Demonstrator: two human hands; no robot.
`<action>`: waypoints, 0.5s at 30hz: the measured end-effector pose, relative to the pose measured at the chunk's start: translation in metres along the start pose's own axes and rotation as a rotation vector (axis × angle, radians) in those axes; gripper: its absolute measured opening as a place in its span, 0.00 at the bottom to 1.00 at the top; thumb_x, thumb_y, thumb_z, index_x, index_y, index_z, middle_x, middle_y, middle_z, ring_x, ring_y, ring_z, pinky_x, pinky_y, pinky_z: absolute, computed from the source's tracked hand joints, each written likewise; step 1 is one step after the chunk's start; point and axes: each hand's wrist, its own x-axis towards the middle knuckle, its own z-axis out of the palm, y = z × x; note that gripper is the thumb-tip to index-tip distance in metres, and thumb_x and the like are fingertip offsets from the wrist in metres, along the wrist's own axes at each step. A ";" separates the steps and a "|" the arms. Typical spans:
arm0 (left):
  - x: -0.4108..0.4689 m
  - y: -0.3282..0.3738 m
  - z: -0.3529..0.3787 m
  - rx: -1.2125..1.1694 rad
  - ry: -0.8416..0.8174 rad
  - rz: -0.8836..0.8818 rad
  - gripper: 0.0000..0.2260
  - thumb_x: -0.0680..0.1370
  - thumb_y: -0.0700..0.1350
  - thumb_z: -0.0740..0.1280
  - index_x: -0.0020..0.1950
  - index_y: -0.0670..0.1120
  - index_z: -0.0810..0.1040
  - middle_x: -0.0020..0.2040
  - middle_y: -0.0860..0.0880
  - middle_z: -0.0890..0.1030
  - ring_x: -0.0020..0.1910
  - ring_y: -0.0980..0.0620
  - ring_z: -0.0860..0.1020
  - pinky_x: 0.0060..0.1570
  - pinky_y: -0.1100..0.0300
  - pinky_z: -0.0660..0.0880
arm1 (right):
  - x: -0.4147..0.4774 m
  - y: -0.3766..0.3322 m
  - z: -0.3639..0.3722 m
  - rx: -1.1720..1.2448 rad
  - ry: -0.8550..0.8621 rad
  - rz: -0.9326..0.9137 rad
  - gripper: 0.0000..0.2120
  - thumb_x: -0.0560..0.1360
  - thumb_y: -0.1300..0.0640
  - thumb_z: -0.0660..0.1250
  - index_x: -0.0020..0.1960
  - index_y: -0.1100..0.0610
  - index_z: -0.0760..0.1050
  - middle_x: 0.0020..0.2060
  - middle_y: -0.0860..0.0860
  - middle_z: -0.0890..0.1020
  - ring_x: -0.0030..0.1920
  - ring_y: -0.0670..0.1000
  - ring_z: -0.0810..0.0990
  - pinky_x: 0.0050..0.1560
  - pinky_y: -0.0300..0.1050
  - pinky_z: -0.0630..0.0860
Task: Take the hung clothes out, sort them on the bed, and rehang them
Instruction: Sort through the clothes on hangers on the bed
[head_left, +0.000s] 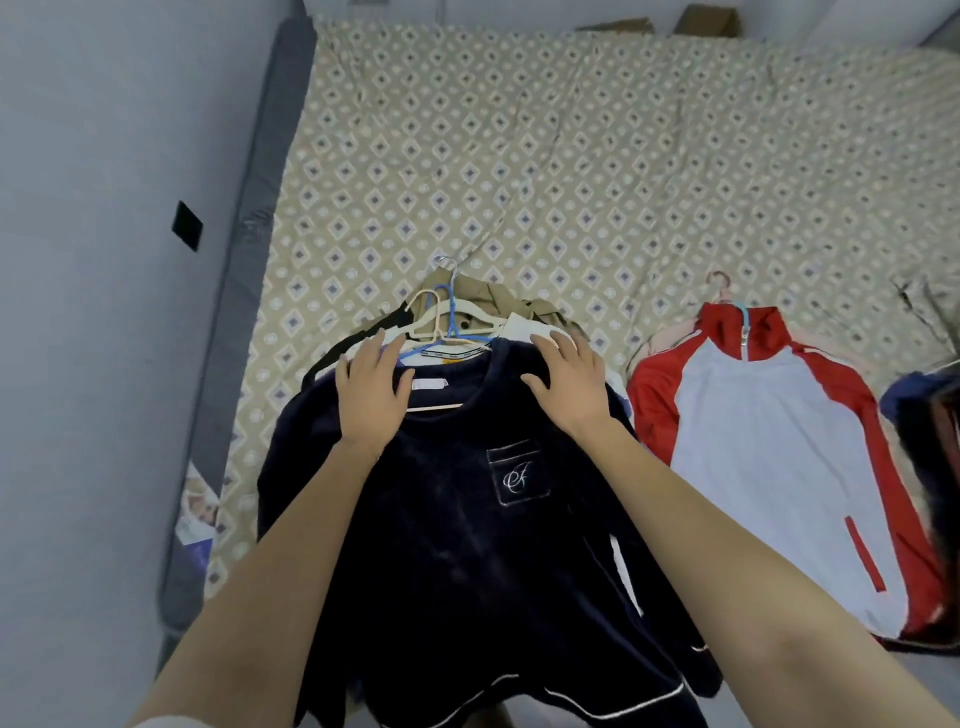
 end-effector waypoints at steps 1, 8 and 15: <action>-0.001 0.014 -0.003 0.014 -0.007 0.028 0.21 0.81 0.48 0.64 0.74 0.47 0.70 0.75 0.44 0.68 0.75 0.44 0.64 0.74 0.41 0.55 | -0.006 0.009 -0.007 -0.005 0.009 -0.001 0.28 0.80 0.46 0.62 0.77 0.51 0.60 0.77 0.54 0.61 0.77 0.60 0.54 0.75 0.58 0.53; -0.013 0.122 0.003 0.047 -0.021 0.131 0.23 0.82 0.51 0.63 0.77 0.49 0.66 0.78 0.45 0.63 0.78 0.45 0.59 0.75 0.40 0.50 | -0.049 0.090 -0.050 0.011 0.069 0.019 0.30 0.80 0.44 0.60 0.79 0.49 0.55 0.78 0.55 0.58 0.78 0.60 0.51 0.76 0.58 0.49; -0.040 0.261 0.056 0.106 -0.029 0.125 0.26 0.82 0.54 0.61 0.79 0.50 0.62 0.80 0.45 0.59 0.79 0.44 0.55 0.75 0.40 0.49 | -0.085 0.235 -0.084 0.086 0.108 0.042 0.31 0.80 0.46 0.61 0.79 0.49 0.54 0.79 0.55 0.55 0.79 0.59 0.49 0.76 0.58 0.47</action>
